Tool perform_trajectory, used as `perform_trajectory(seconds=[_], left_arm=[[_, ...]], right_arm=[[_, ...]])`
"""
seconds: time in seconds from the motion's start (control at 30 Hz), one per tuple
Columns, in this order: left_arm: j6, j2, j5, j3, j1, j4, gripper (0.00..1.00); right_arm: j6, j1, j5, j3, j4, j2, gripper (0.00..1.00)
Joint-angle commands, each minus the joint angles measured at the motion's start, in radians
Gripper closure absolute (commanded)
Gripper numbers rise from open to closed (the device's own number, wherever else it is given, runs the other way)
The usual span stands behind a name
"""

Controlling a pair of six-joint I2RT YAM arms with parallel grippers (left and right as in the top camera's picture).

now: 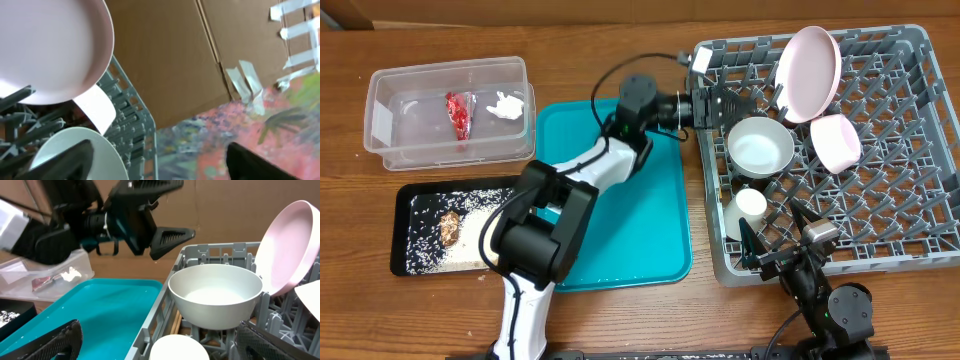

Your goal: Sort waste into correct bins and load items into the dishwasher

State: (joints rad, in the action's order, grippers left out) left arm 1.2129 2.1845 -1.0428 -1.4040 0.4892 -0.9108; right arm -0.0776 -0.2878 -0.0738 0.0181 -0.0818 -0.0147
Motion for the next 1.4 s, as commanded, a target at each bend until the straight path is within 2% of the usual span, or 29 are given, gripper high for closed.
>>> perform_trajectory(seconds=[0.0,0.07,0.17,0.23,0.33,0.43,0.53,0.57,0.63,0.77,1.03,1.37], left_arm=[[-0.162,-0.058,-0.082,-0.102,-0.032,0.158,0.07],[-0.232,-0.097,-0.034,-0.152,-0.046,0.314,0.02],[-0.409,-0.172,0.088,-0.25,-0.06,0.653,0.0],[-0.57,-0.222,0.25,-0.335,-0.059,0.966,0.0],[-0.801,-0.271,0.615,-0.476,-0.022,1.407,0.0],[-0.971,-0.276,0.861,-0.563,0.037,1.639,0.0],[-1.085,-0.275,0.942,-0.567,0.093,1.738,0.0],[-1.15,-0.273,0.944,-0.559,0.122,1.774,0.05],[-1.186,-0.262,0.959,-0.556,0.152,1.798,0.15],[-1.192,-0.214,1.005,-0.555,0.196,1.823,0.18],[-1.193,-0.079,0.917,-0.556,0.253,1.833,0.23],[-1.226,-0.073,0.995,-0.579,0.269,1.861,0.23]], right_arm=[[-0.005,0.005,0.004,-0.01,0.005,0.008,0.0],[-0.005,0.005,0.005,-0.01,0.005,0.008,0.0],[-0.005,0.005,0.005,-0.01,0.005,0.008,0.0],[-0.005,0.005,0.005,-0.01,0.005,0.008,0.0],[-0.005,0.005,0.004,-0.01,0.005,0.008,0.0],[-0.005,0.005,0.005,-0.01,0.005,0.008,0.0],[-0.005,0.005,0.005,-0.01,0.005,0.008,0.0],[-0.005,0.005,0.004,-0.01,0.005,0.008,0.0],[-0.005,0.005,0.005,-0.01,0.005,0.008,0.0],[-0.005,0.005,0.005,-0.01,0.005,0.008,0.0],[-0.005,0.005,0.004,-0.01,0.005,0.008,0.0],[-0.005,0.005,0.004,-0.01,0.005,0.008,0.0]])
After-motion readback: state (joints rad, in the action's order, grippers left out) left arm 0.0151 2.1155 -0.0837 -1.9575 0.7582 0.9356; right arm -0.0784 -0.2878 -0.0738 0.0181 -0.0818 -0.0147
